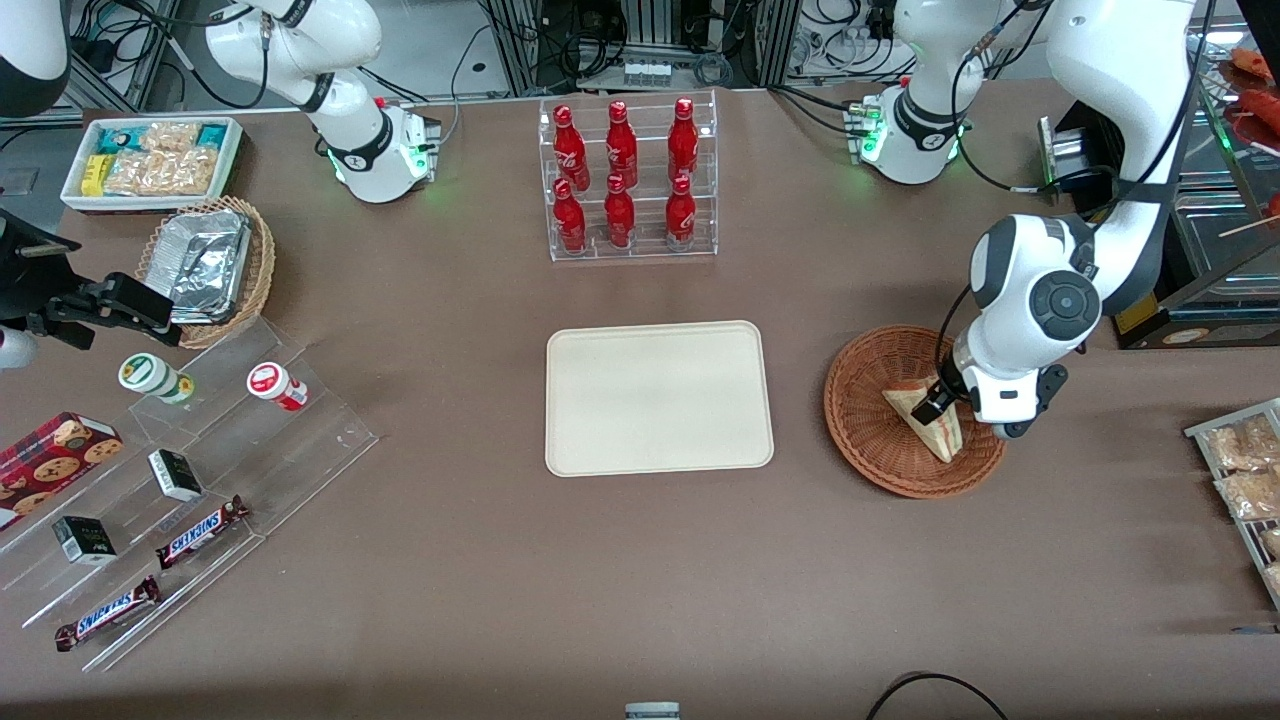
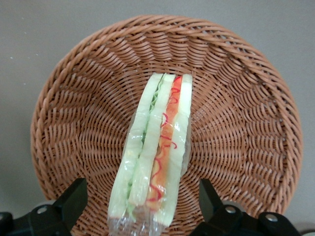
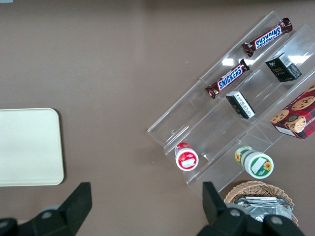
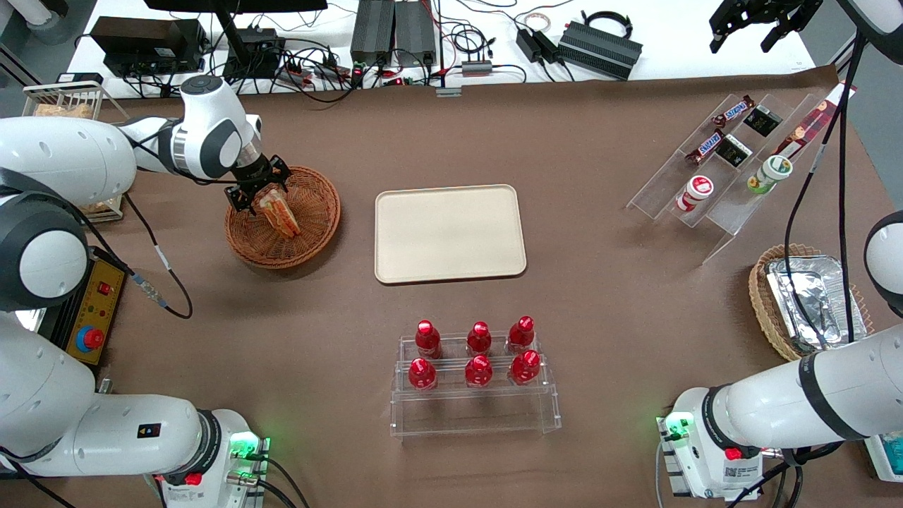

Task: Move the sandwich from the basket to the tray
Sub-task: 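Close the left gripper on the wrapped sandwich and lift it, then carry the sandwich with the left gripper over the cream tray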

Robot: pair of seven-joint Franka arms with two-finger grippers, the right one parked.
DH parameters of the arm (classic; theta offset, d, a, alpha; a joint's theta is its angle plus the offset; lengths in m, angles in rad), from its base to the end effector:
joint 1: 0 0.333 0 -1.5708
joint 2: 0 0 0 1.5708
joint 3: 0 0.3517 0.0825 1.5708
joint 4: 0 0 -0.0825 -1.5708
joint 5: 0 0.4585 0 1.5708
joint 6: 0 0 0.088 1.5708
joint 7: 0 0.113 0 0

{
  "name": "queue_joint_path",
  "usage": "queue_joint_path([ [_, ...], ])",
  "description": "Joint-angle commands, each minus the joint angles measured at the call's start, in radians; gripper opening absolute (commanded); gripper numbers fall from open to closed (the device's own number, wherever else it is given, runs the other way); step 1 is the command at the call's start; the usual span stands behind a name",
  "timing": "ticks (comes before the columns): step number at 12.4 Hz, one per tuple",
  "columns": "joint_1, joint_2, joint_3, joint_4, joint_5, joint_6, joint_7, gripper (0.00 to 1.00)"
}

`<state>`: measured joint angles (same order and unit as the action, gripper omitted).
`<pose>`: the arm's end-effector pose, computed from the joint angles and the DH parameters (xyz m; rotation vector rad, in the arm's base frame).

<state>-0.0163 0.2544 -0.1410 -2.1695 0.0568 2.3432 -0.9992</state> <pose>0.6034 -0.0950 0.2433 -2.8481 -1.2105 0.0975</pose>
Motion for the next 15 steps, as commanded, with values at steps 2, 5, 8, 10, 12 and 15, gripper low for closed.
queue_joint_path([
  [2, 0.002, 0.028, -0.003, -0.009, -0.003, 0.025, -0.035, 0.73],
  [5, 0.004, 0.017, -0.003, 0.003, -0.003, 0.013, -0.025, 0.12],
  [8, 0.001, 0.013, -0.003, 0.083, -0.002, -0.103, -0.01, 0.11],
  [10, -0.004, 0.011, -0.005, 0.161, 0.0, -0.198, 0.023, 0.09],
  [12, -0.023, 0.029, -0.037, 0.285, -0.002, -0.342, 0.04, 0.09],
  [15, -0.138, 0.115, -0.046, 0.446, 0.011, -0.478, 0.065, 0.08],
])
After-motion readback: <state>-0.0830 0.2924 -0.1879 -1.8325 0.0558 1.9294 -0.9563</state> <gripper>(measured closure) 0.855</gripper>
